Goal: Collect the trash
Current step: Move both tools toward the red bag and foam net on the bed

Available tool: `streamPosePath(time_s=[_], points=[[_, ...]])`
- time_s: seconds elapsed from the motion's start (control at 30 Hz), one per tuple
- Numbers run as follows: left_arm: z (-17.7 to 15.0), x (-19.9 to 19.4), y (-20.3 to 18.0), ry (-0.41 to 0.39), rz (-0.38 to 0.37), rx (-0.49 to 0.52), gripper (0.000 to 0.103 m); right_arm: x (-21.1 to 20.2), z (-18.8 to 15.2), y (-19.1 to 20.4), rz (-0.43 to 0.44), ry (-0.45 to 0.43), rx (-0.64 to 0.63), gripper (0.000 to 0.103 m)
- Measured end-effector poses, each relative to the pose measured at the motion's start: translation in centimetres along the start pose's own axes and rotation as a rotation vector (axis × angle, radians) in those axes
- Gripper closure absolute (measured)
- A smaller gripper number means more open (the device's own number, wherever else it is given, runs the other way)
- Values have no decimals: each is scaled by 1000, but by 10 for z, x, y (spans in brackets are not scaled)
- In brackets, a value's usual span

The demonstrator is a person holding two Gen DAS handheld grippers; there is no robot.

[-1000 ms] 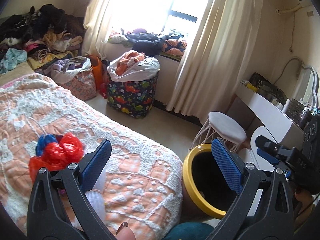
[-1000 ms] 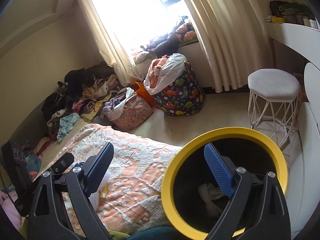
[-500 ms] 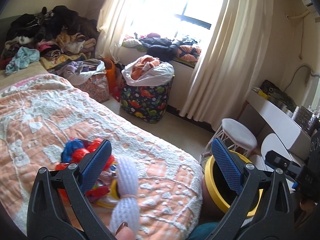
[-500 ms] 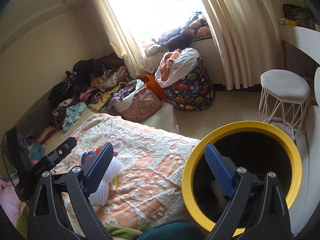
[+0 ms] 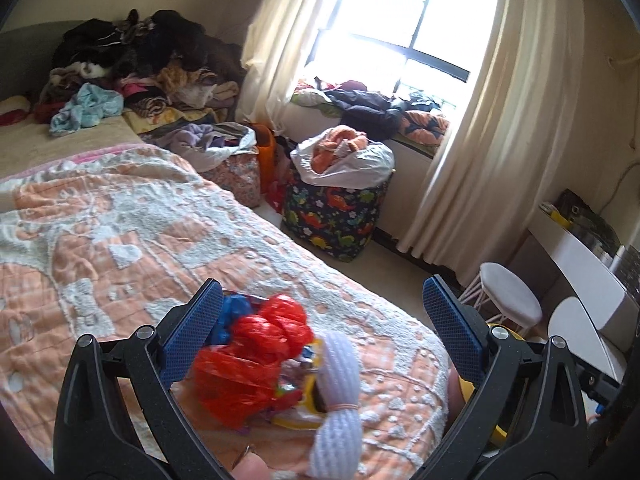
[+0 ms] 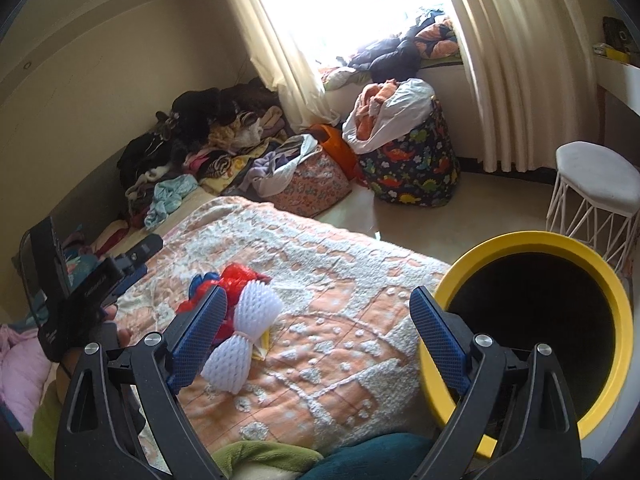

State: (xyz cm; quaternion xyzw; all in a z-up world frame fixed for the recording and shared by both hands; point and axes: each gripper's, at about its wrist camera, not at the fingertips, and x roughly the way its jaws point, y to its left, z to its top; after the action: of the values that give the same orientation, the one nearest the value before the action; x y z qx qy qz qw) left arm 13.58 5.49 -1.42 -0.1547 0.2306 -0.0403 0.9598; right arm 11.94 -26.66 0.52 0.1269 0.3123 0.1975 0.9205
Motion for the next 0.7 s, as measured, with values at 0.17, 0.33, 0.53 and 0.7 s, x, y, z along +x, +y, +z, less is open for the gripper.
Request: streamPosePath(time_s=[0.17,0.33,0.53,0.7], points=[[1,1,34,13,54,-57,11,19,-7,26,18,50,-55,13],[0,1,61,41,76,-87,11,42,-20,52,23,113,-106,13],[-10,2,79,112,40,-101,27,73,-35,74,33,208,-145,13],[-25,12,90,204,-63,-183,35,100,-50,88,34,285,-171,16]])
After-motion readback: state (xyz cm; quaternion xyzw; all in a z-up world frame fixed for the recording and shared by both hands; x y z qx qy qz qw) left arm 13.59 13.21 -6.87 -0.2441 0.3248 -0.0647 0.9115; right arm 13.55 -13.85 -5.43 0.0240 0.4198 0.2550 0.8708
